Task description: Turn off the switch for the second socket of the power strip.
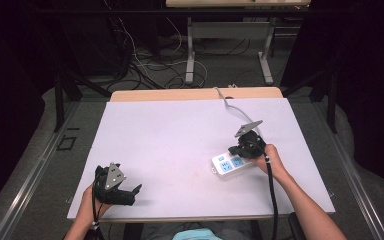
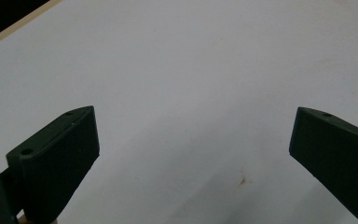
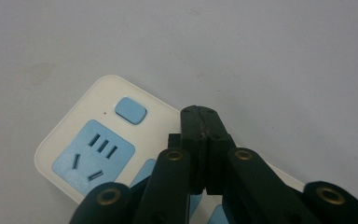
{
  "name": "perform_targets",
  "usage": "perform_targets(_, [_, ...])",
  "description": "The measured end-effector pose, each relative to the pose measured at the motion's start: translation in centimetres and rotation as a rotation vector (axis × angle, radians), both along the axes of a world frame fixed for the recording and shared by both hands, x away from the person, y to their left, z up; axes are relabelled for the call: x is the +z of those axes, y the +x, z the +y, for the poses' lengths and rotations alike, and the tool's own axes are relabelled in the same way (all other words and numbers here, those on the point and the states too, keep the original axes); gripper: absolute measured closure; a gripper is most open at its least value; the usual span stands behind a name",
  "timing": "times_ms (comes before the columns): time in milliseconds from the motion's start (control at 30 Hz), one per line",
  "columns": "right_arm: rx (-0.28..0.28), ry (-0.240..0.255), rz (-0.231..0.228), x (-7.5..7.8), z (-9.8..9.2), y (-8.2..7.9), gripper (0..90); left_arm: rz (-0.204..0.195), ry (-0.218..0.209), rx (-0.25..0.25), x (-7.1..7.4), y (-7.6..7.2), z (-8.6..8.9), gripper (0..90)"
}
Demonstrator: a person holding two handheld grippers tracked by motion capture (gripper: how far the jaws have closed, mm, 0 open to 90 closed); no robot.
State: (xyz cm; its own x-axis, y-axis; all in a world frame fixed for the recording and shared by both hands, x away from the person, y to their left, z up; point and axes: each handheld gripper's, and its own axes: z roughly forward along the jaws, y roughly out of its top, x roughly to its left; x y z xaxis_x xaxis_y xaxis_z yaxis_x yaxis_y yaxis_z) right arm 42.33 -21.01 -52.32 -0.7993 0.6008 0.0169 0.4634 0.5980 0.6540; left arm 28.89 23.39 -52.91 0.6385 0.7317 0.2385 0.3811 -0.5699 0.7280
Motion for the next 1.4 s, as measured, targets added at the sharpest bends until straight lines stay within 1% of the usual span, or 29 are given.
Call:
perform_targets(100, [-0.001,-0.001,-0.02,-0.11,0.09,-0.25,90.0,-0.004,-0.001,0.001,-0.01,-0.13,-0.11,1.2])
perform_targets(133, [-0.005,-0.012,-0.016,-0.07,0.1,-0.37,90.0,-0.003,-0.002,0.002,-0.01,-0.14,-0.14,1.2])
perform_targets(167, [-0.008,-0.009,-0.039,-0.18,0.16,-0.37,90.0,-0.003,0.001,0.0,-0.03,-0.12,-0.17,1.2])
perform_targets(300, [0.005,-0.016,-0.021,-0.07,0.05,-0.4,90.0,-0.002,0.014,-0.001,-0.02,0.01,-0.2,1.2])
perform_targets(367, [0.001,-0.002,-0.033,-0.2,0.07,-0.35,90.0,-0.001,0.022,-0.004,0.0,0.04,-0.21,1.2])
perform_targets(400, [-0.001,-0.003,-0.031,-0.17,0.03,-0.36,90.0,0.0,0.024,-0.006,0.0,0.05,-0.23,1.2])
perform_targets(467, [-0.002,0.004,-0.044,-0.28,0.02,-0.35,90.0,0.0,0.022,-0.006,-0.01,0.03,-0.25,1.2])
perform_targets(500, [0.012,-0.001,-0.046,-0.26,-0.03,-0.27,90.0,0.0,0.023,-0.007,0.02,0.0,-0.25,1.2])
perform_targets(533, [0.01,0.0,-0.044,-0.26,-0.03,-0.29,90.0,-0.008,0.01,-0.003,-0.04,-0.03,-0.32,1.2])
perform_targets(567, [0.003,0.001,-0.045,-0.28,0.0,-0.3,90.0,-0.01,0.01,-0.002,-0.03,-0.05,-0.32,1.2])
perform_targets(600, [-0.004,-0.003,-0.027,-0.21,0.0,-0.4,90.0,-0.01,0.01,-0.002,-0.04,-0.05,-0.32,1.2])
perform_targets(700, [-0.01,0.0,-0.027,-0.22,-0.01,-0.4,90.0,-0.01,0.012,-0.004,-0.04,-0.03,-0.32,1.2])
perform_targets(733, [-0.013,0.009,-0.035,-0.31,0.02,-0.41,90.0,-0.009,0.008,-0.005,-0.05,-0.04,-0.34,1.2])
perform_targets(767, [-0.013,-0.002,-0.025,-0.21,0.0,-0.44,90.0,-0.015,0.015,-0.005,-0.03,-0.02,-0.33,1.2])
perform_targets(800, [-0.002,-0.003,-0.026,-0.2,-0.02,-0.41,90.0,-0.005,0.01,-0.006,-0.04,-0.05,-0.35,1.2])
perform_targets(833, [0.005,0.001,-0.044,-0.28,0.0,-0.32,90.0,-0.004,0.019,-0.007,-0.02,-0.05,-0.31,1.2])
perform_targets(867, [-0.003,0.008,-0.045,-0.33,0.03,-0.36,90.0,-0.002,0.021,-0.006,-0.02,-0.05,-0.29,1.2])
perform_targets(900, [-0.015,-0.002,-0.024,-0.21,0.01,-0.42,90.0,-0.005,0.015,-0.002,-0.07,-0.04,-0.3,1.2])
perform_targets(967, [-0.009,0.018,-0.033,-0.33,-0.06,-0.38,90.0,-0.007,0.022,-0.001,-0.03,-0.02,-0.23,1.3])
perform_targets(1000, [-0.007,0.009,-0.021,-0.22,-0.14,-0.38,90.0,-0.006,0.021,0.0,-0.03,-0.02,-0.23,1.2])
perform_targets(1033, [-0.013,0.027,-0.032,-0.39,-0.09,-0.36,90.0,-0.009,0.024,-0.001,-0.02,-0.01,-0.21,1.2])
perform_targets(1067, [-0.011,0.019,-0.023,-0.32,-0.13,-0.36,90.0,-0.001,0.024,-0.002,0.01,-0.03,-0.23,1.3])
perform_targets(1100, [-0.016,0.022,-0.028,-0.34,-0.1,-0.41,90.0,-0.004,0.026,-0.005,0.01,0.02,-0.23,1.2])
perform_targets(1133, [-0.009,0.009,-0.021,-0.25,-0.1,-0.41,90.0,-0.002,0.024,-0.006,-0.01,0.02,-0.25,1.2])
perform_targets(1167, [-0.019,0.014,-0.033,-0.33,-0.01,-0.46,90.0,-0.001,0.021,-0.006,-0.04,0.02,-0.28,1.2])
perform_targets(1200, [-0.028,0.007,-0.031,-0.3,0.07,-0.5,90.0,-0.001,0.019,-0.006,-0.05,0.03,-0.28,1.2])
perform_targets(1267, [-0.025,-0.001,-0.03,-0.25,0.06,-0.59,90.0,-0.001,0.018,-0.005,-0.06,0.06,-0.29,1.2])
perform_targets(1333, [-0.023,0.009,-0.055,-0.41,0.2,-0.63,90.0,-0.002,0.019,-0.005,-0.04,0.06,-0.28,1.2])
perform_targets(1400, [-0.033,0.008,-0.053,-0.41,0.27,-0.7,90.0,-0.002,0.017,-0.009,-0.02,0.04,-0.29,1.2])
